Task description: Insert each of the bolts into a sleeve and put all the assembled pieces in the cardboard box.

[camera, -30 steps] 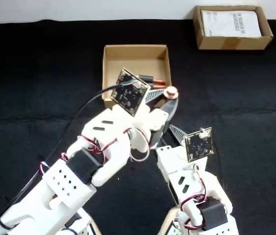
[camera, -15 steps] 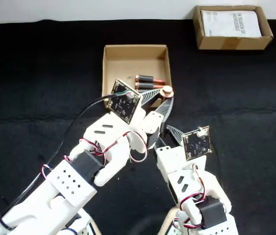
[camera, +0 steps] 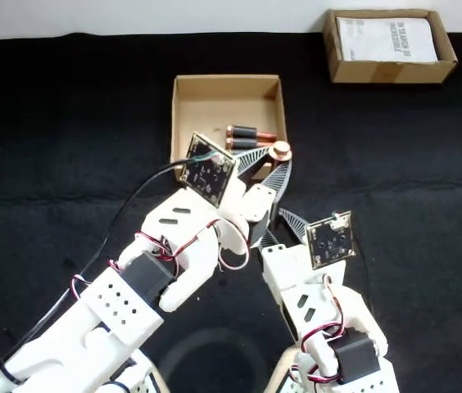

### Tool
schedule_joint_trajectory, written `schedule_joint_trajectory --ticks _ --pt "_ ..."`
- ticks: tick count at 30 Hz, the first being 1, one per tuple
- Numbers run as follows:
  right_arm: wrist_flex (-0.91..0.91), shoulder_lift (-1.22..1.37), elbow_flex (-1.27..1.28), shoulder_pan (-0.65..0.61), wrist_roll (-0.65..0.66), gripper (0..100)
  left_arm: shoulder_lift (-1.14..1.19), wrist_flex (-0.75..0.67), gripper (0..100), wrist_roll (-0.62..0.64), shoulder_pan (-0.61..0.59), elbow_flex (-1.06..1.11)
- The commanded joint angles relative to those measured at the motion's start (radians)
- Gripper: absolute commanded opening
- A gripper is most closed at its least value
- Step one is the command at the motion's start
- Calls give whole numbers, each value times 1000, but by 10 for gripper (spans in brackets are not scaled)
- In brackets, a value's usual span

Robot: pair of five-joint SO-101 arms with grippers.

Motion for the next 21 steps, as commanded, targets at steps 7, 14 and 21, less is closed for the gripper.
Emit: schedule_joint_trajectory --ticks 7,14,21 --pt "-15 1 -24 10 -3 7 -5 -8 8 83 16 -42" --pt "-15 1 -25 8 -5 7 -5 12 8 95 12 -42" --pt "-15 1 -25 8 -3 7 1 14 8 97 15 -79"
